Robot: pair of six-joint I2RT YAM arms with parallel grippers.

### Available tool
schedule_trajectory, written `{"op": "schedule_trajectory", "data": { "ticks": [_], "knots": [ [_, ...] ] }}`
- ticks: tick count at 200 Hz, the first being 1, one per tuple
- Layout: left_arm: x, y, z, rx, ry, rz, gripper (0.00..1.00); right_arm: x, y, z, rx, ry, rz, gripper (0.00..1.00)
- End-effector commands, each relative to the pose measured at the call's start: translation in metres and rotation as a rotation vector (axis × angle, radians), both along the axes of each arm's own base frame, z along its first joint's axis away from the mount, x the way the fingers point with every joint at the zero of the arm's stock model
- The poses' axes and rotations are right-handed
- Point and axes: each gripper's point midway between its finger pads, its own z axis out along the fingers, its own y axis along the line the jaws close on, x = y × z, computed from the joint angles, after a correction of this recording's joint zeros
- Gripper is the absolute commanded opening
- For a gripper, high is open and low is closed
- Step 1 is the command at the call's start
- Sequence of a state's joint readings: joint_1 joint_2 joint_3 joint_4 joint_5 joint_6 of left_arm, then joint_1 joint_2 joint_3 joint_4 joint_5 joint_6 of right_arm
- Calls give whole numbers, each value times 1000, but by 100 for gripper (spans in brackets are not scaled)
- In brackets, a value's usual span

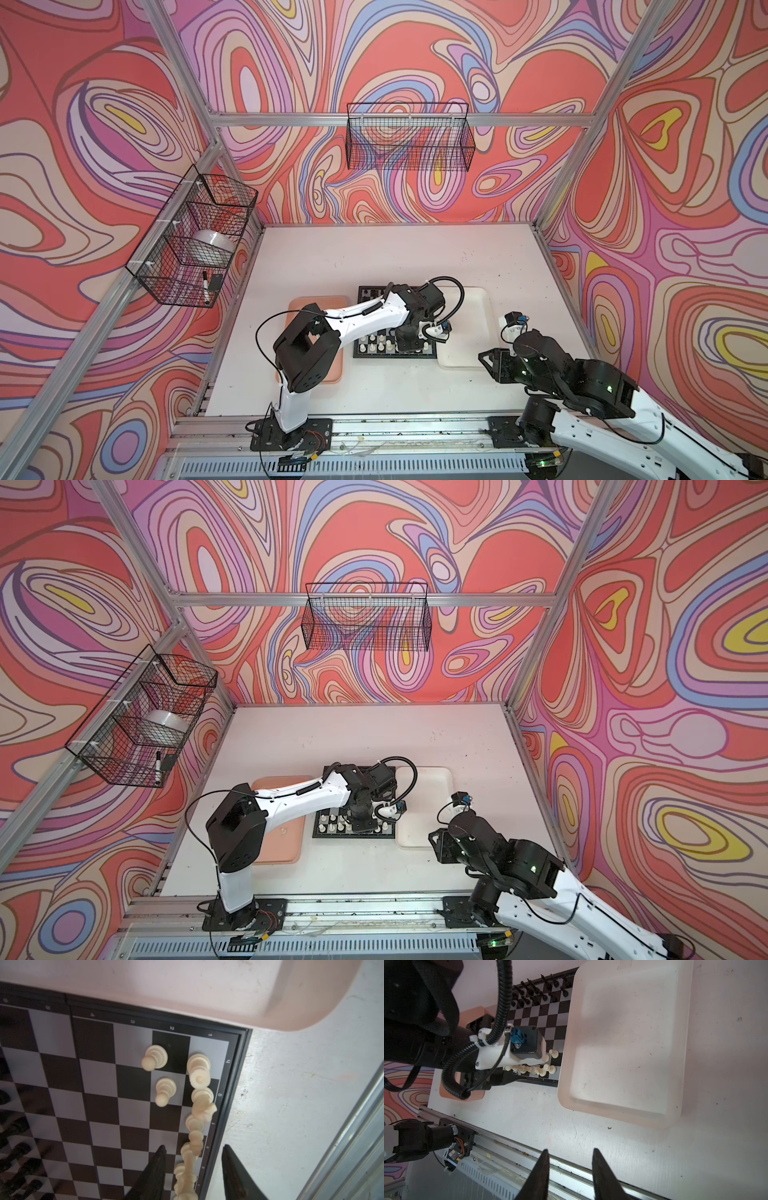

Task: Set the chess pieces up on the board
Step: 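Open the left gripper to release the white pawn on the board, then raise the left gripper and swing it back over the pink tray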

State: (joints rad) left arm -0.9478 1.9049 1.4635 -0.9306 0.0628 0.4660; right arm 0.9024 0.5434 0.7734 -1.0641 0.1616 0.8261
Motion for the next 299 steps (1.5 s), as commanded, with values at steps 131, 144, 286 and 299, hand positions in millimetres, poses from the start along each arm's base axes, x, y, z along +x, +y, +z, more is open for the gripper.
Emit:
{"op": "schedule_trajectory", "data": {
  "ticks": [131, 144, 286, 299],
  "knots": [
    [-6, 27, 81, -161, -33, 89, 65, 15, 36, 51, 65, -70, 109, 35],
    [4, 38, 87, -187, -39, 145, 65, 19, 43, 56, 64, -81, 125, 35],
    [48, 211, 64, -187, -97, 682, 62, 53, 101, 27, 14, -70, 226, 33],
    [55, 222, 56, -183, -94, 721, 59, 54, 102, 24, 16, -70, 227, 33]
  ]
}}
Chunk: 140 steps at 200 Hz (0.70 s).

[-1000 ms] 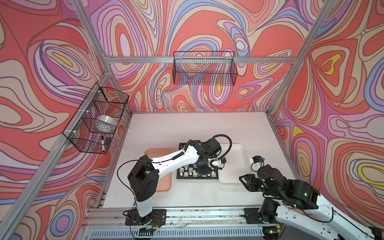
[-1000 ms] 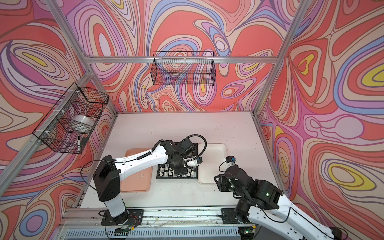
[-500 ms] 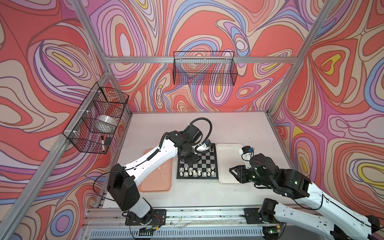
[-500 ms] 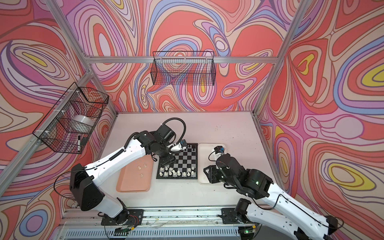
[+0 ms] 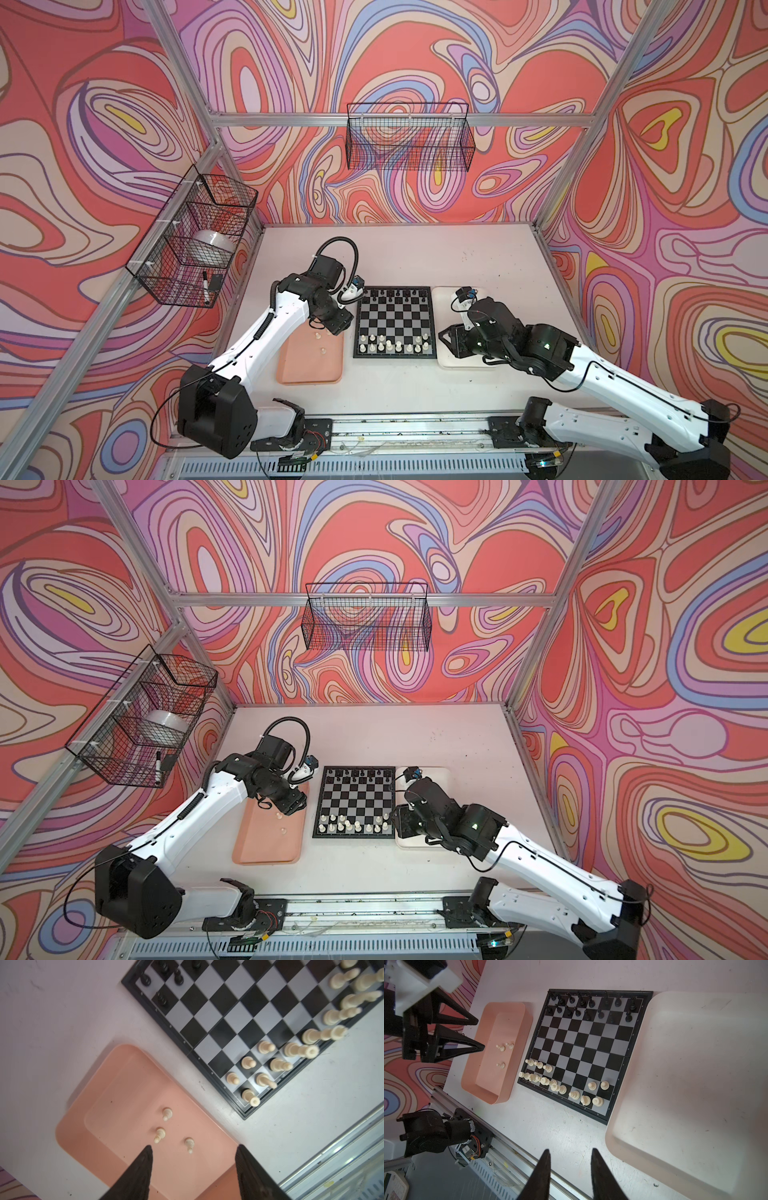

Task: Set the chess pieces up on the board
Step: 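Raise the left gripper and swing it back over the pink tray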

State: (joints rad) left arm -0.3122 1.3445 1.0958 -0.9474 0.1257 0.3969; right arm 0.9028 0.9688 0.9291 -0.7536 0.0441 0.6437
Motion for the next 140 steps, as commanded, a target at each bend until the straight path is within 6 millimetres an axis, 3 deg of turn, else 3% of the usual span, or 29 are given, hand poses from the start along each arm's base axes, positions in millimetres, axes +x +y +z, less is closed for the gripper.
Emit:
{"op": "schedule_trajectory", "data": {
  "ticks": [1, 23, 53, 75, 90, 120, 140],
  "knots": [
    [11, 13, -10, -18, -1, 37, 59, 3, 5, 2, 25, -24, 16, 33],
    [20, 28, -23, 11, 2, 86, 56, 4, 2, -3, 15, -29, 5, 33],
    [25, 29, -32, 26, 20, 76, 53, 2, -2, -7, 13, -23, -2, 32],
    [30, 35, -46, 66, 44, 92, 44, 2, -4, -5, 26, -43, -12, 31],
    [26, 34, -54, 62, 78, 84, 39, -1, 2, -3, 65, -51, 20, 31],
    [24, 37, -66, 79, 80, 78, 41, -9, 27, -6, 108, -1, 137, 32],
    [22, 36, -73, 73, 101, 72, 43, -9, 32, -11, 81, 25, 160, 32]
  ]
}}
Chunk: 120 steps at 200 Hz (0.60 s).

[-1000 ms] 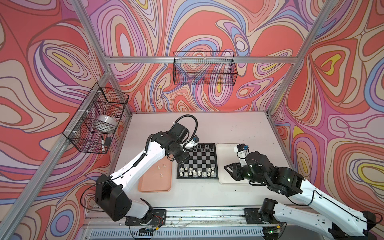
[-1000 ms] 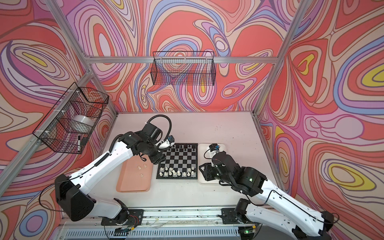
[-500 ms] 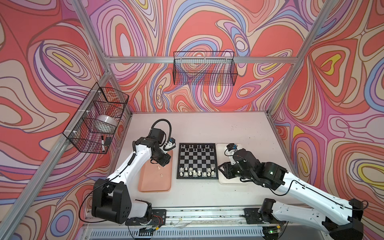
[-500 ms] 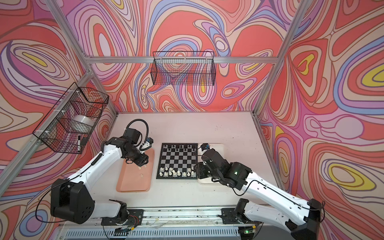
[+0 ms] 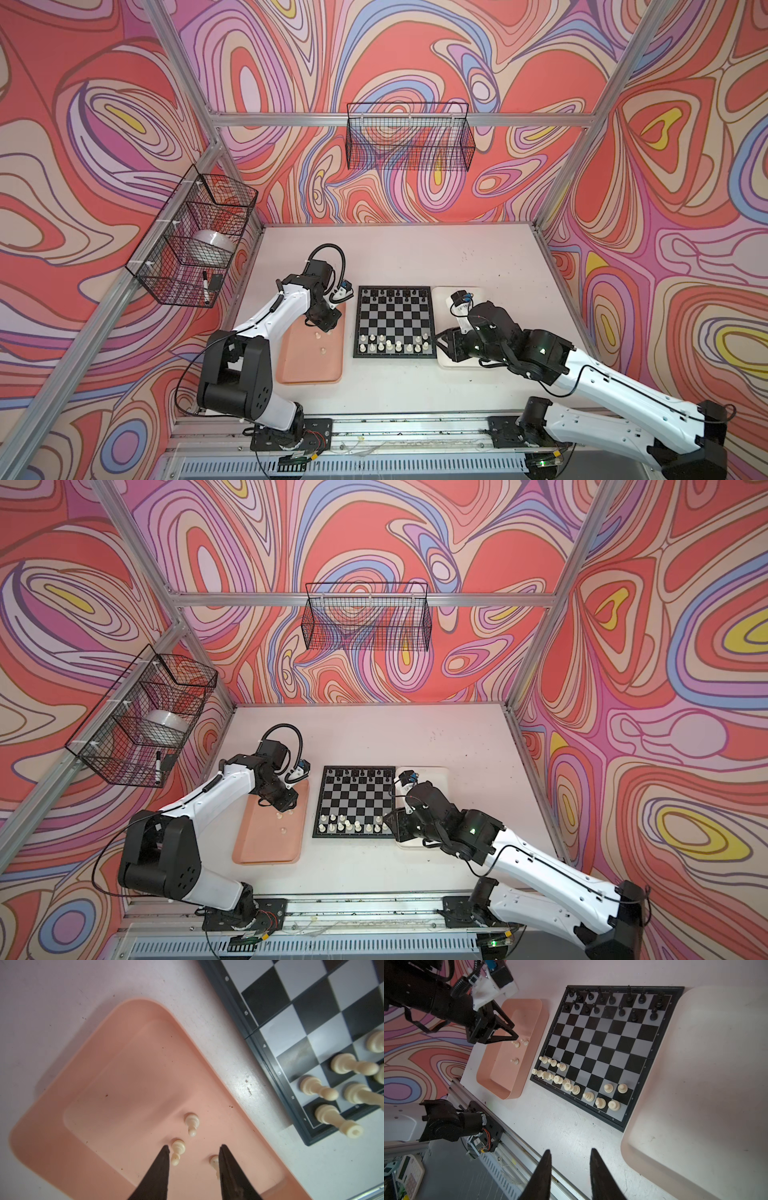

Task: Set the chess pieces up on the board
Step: 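Raise the left gripper and swing it back over the pink tray, then lower the open left gripper onto a white pawn in the pink tray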

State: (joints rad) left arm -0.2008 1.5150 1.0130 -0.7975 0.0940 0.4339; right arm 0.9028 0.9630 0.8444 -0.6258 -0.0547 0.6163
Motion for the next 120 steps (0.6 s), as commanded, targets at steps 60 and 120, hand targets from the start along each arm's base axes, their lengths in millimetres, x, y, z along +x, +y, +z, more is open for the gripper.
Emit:
{"op": "schedule_trajectory", "data": {
  "ticks": [60, 120],
  "knots": [
    [2, 10, -18, 32, -6, -20, 47, 3, 13, -1, 6, -6, 53, 32],
    [5, 6, -23, 14, 15, -30, 40, 6, 15, -6, -16, -1, 55, 32]
  ]
}}
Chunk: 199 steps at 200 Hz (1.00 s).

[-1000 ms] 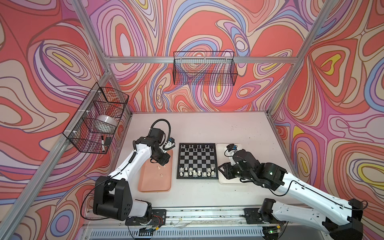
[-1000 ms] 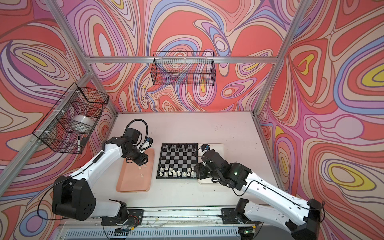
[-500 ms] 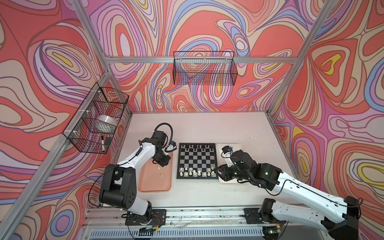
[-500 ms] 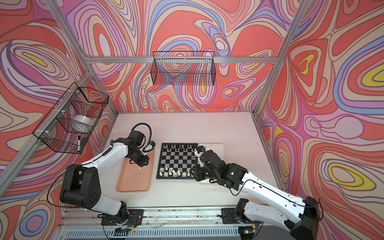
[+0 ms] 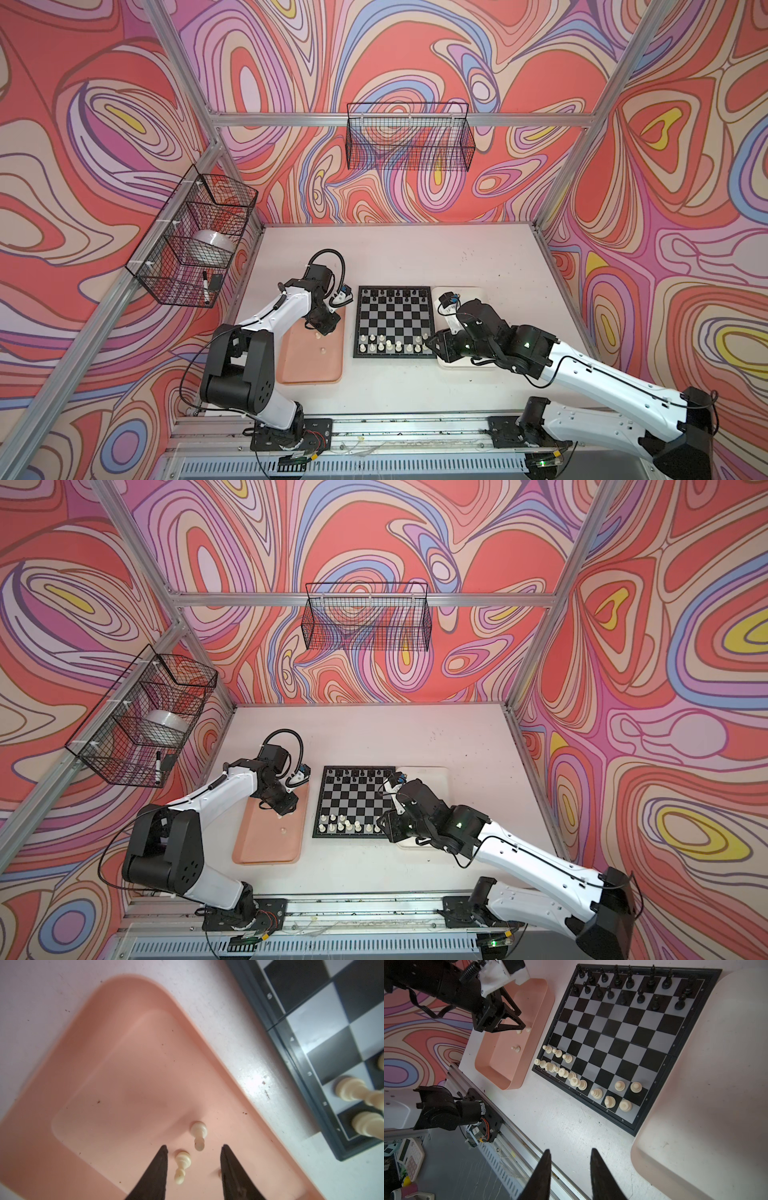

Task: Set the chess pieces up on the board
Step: 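Lower the open left gripper onto a white pawn in the pink tray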

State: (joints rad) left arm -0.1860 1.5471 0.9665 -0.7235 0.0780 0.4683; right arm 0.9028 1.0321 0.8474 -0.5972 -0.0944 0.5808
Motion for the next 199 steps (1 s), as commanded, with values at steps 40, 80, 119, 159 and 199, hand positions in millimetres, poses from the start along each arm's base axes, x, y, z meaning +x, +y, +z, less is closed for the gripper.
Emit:
{"op": "schedule_trajectory", "data": {
  "ticks": [40, 80, 119, 159, 199],
  "knots": [
    [-1, 3, -9, 15, 27, -36, 37, 2, 1, 8, 20, -18, 1, 32],
    [-2, 2, -11, 8, 41, -37, 34, 2, -1, 7, 20, -19, -6, 32],
    [-7, 2, -16, 11, 65, -41, 28, 1, -1, 4, 20, -15, -6, 32],
    [-8, 2, -17, 10, 76, -44, 28, 1, -1, 5, 22, -18, -8, 32],
    [-10, 1, -20, 8, 93, -49, 24, 1, -4, 4, 16, -17, -13, 32]
  ]
}}
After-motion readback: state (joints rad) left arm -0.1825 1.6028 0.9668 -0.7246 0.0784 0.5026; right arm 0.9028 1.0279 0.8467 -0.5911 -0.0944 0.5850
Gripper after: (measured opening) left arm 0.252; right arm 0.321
